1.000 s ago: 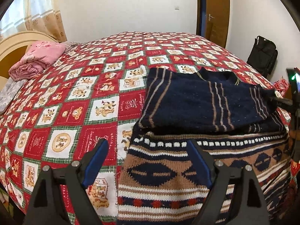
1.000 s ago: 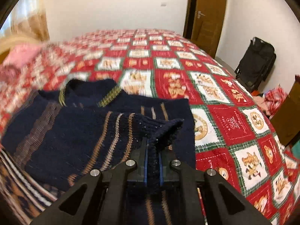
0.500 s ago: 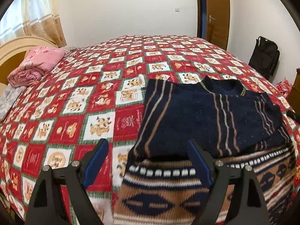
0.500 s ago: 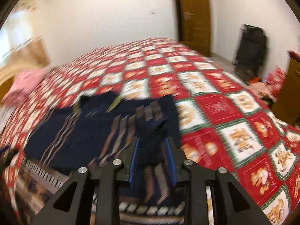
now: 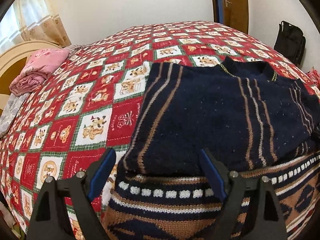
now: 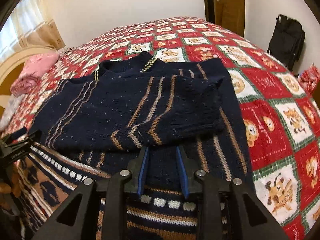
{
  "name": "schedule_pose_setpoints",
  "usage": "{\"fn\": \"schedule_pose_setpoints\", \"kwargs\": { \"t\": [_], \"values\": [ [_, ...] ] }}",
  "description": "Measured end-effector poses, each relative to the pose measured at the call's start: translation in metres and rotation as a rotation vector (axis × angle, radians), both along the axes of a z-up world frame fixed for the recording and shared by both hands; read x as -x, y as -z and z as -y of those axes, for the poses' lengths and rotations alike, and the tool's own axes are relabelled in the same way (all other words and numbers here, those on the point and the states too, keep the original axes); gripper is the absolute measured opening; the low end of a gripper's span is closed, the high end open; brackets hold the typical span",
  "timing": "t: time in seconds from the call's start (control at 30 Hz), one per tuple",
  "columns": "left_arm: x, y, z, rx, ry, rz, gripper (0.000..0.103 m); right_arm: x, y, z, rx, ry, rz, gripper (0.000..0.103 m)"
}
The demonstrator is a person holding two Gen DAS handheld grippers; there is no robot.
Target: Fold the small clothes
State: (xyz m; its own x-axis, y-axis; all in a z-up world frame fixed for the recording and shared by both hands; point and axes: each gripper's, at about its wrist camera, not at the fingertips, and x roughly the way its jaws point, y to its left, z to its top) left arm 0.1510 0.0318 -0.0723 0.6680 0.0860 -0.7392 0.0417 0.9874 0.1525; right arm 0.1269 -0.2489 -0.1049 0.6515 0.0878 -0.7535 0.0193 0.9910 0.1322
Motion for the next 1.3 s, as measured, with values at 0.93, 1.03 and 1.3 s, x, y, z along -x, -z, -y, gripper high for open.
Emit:
{"fn": "schedule_pose_setpoints", "kwargs": {
  "t": [0.93, 1.03, 1.3],
  "values": [
    [0.054, -0.008, 0.001, 0.062, 0.03, 0.014, 0.101, 0.085, -0.042, -0.013, -0.775, -0.074, 0.227, 0.031],
    [0.053, -0.003, 0.001, 0.066, 0.022, 0.0, 0.101, 0.081, -0.036, -0.011, -0.876, -0.089, 0.199, 0.031],
    [0.049, 0.012, 0.009, 0.013, 0.026, -0.03, 0.101, 0.074, -0.009, -0.011, -0.946, -0.091, 0.049, 0.031]
  ]
}}
